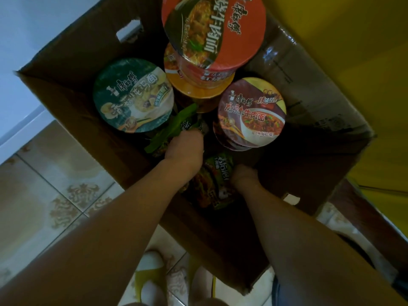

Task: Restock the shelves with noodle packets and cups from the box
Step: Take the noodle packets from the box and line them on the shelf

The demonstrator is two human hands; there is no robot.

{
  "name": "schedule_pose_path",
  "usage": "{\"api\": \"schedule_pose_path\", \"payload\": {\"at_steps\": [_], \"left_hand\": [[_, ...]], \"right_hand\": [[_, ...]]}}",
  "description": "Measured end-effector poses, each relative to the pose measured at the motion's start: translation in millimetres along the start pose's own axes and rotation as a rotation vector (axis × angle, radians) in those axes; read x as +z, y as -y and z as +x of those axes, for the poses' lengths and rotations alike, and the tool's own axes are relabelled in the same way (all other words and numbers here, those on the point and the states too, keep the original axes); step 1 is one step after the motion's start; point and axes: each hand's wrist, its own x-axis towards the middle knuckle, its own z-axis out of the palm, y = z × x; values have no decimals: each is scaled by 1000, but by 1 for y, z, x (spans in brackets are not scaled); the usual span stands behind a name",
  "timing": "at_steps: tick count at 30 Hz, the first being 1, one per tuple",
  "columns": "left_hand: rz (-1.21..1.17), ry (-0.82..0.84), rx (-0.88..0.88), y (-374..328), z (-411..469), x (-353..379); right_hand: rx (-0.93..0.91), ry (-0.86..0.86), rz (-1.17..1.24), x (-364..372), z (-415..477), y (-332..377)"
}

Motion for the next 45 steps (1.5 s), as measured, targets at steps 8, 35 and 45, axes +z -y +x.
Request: {"api": "schedule_pose_path", "payload": {"at_steps": [8, 35, 45], "left_hand": [[-224, -28, -73, 0, -32, -16], [-525, -579, -188, -39, -344, -275], [-612, -907, -293, -10, -462, -351]], "right_hand": [[-42, -92, 211, -16, -56, 11], [-509, -425, 143, -241, -407, 33], [-830, -454, 78, -299, -532, 92]]}}
